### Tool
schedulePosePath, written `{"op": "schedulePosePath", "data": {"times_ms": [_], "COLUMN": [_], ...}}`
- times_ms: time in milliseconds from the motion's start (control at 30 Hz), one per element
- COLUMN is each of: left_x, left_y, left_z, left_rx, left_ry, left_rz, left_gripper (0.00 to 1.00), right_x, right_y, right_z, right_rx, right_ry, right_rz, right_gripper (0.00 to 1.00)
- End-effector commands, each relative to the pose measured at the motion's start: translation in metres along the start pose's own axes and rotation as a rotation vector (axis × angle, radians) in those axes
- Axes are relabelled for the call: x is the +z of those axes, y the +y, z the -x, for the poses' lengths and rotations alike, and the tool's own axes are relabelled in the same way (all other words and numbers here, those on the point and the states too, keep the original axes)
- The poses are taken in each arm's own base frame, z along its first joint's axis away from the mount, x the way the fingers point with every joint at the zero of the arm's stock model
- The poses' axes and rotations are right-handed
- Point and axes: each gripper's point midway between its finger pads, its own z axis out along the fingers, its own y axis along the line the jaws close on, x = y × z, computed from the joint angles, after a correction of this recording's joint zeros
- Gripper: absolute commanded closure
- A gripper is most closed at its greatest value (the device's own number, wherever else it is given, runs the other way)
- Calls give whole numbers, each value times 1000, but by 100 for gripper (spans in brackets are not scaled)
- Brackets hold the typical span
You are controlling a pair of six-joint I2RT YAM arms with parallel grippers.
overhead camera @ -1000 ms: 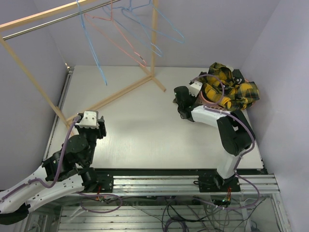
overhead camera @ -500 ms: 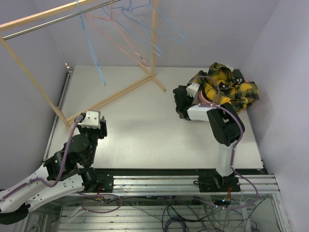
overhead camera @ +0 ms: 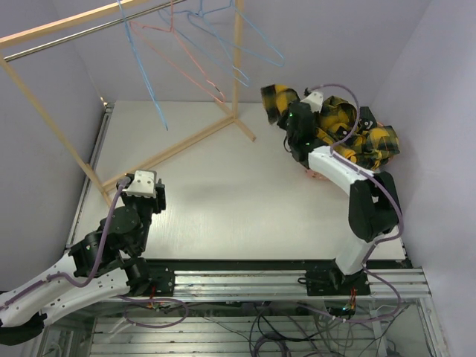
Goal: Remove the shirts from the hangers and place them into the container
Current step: Adjust the shirt in the bin, then reset both arms
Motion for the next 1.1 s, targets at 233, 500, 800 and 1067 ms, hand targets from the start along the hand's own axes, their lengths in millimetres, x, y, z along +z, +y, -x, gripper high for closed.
{"op": "schedulePosePath", "data": {"times_ms": [233, 500, 800, 1067], "left_x": [-2, -3, -4, -3], "left_y": [4, 4, -1, -21], "left_z": [6, 8, 8, 8], "left_rx": [-41, -53, -55, -34], "left_ry": [-21, -25, -22, -24], "left_rz": [-3, -19, -46, -144], "left_gripper": [35, 36, 36, 35], "right_x": [-50, -111, -125, -100], "right_y": [-39, -111, -191, -235], "right_z": [121, 148, 67, -17], "right_rx": [89, 51, 66, 116], "right_ry": [-180, -233, -59, 257], "right_rz": [-50, -277, -491, -544], "right_gripper": [100, 100, 100, 96]}}
